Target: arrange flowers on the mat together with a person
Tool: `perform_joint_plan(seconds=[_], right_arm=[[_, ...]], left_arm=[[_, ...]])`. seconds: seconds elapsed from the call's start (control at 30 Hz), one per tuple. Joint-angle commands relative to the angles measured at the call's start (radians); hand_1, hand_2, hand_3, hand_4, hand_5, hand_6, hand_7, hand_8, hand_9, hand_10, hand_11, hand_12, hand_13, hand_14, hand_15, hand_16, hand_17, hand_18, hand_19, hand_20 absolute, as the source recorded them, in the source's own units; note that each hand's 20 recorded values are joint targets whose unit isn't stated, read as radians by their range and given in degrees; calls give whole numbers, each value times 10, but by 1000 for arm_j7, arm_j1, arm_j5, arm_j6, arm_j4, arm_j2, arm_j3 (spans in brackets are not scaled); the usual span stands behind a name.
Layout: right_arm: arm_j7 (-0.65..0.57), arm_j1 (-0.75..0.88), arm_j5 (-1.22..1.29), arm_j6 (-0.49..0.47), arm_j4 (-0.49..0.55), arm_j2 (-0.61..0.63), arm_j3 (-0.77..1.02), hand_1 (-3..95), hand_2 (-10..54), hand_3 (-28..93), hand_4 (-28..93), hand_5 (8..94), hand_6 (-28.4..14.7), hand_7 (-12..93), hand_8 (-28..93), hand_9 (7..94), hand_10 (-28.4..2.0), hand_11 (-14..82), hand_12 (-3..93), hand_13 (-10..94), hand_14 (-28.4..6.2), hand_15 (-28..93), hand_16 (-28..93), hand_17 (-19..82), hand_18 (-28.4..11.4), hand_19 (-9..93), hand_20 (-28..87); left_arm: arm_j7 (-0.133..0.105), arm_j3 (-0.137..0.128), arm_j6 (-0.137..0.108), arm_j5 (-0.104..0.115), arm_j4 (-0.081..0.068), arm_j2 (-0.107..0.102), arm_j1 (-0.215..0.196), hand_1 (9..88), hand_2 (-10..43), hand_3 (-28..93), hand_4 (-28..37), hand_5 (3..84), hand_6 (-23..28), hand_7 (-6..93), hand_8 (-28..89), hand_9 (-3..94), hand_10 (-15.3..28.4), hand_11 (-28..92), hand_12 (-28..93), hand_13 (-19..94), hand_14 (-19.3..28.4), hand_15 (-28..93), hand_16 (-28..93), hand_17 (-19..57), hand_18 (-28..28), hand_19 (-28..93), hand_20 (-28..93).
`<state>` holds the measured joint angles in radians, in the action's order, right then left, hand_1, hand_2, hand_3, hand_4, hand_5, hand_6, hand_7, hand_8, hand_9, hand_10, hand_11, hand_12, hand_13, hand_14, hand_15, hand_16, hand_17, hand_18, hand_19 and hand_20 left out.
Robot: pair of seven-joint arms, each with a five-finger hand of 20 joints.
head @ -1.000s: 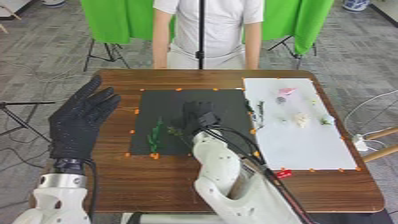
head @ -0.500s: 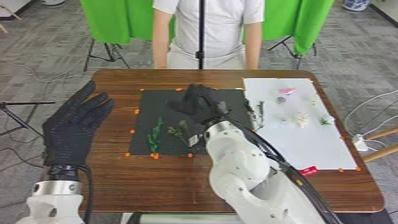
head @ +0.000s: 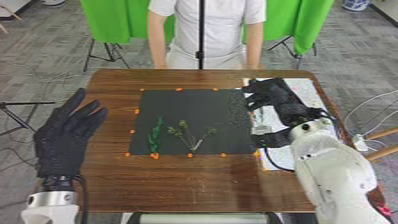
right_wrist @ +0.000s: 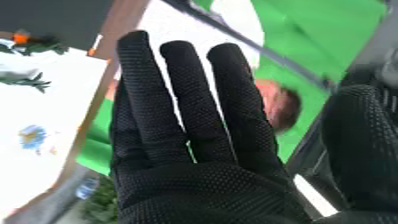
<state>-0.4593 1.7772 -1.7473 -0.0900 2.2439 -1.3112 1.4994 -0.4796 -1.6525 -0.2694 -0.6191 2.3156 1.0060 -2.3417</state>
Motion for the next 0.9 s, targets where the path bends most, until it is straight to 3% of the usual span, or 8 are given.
perform_joint_plan(seconds=[0.03,0.07,0.13,0.27,0.4,0.6,0.9], right_arm=[[251,255,773,57,-4,-53,188,119,119,775,-282,546,-48,105,-119,518,-197,115,106,423,-231,258,123,64,-209,501,115],[261,274,821,70,-5,-54,197,115,119,779,-283,537,-45,104,-118,510,-194,111,106,414,-230,247,127,62,-209,490,117],[255,301,886,70,-3,-68,215,111,119,780,-283,529,-41,104,-117,502,-193,107,107,408,-230,237,135,59,-209,485,123],[233,308,851,14,-10,-85,225,105,122,769,-283,492,-24,100,-119,477,-186,88,103,395,-232,213,145,58,-207,474,132],[224,299,867,-18,-20,-107,241,101,123,762,-283,445,-8,90,-118,452,-178,69,102,386,-229,191,155,56,-206,462,136],[213,298,883,-36,-25,-124,269,98,126,762,-283,421,-1,89,-117,448,-177,65,106,389,-229,193,168,56,-206,464,146],[203,309,882,-37,-22,-136,289,88,128,771,-283,435,-2,98,-121,456,-178,69,108,393,-229,200,170,55,-205,465,151]], left_arm=[[-2,-1,-18,-24,-4,23,-26,186,98,773,-283,368,83,98,-92,353,201,217,98,315,284,557,-121,-30,275,696,-24],[-10,2,-19,-9,-2,17,-30,183,99,772,-283,368,83,100,-93,353,200,215,97,300,284,533,-125,-46,265,663,-38],[-8,2,-18,-25,-2,20,-36,176,101,767,-283,368,83,101,-93,352,200,215,97,291,284,516,-123,-58,256,635,-47],[-29,8,-28,-10,-8,10,-42,173,103,764,-283,370,83,100,-95,349,198,208,94,286,277,488,-117,-67,248,604,-49],[1,7,-3,-29,-15,18,-37,171,102,768,-283,346,71,100,-94,305,177,170,85,266,269,427,-108,-79,244,554,-47],[17,9,10,-39,-17,21,-35,170,100,771,-283,340,71,105,-99,306,179,171,88,260,268,423,-92,-84,241,544,-32],[46,6,-3,-38,-8,26,-37,189,94,784,-282,356,82,107,-97,337,198,197,94,265,269,443,-88,-83,235,547,-10]])
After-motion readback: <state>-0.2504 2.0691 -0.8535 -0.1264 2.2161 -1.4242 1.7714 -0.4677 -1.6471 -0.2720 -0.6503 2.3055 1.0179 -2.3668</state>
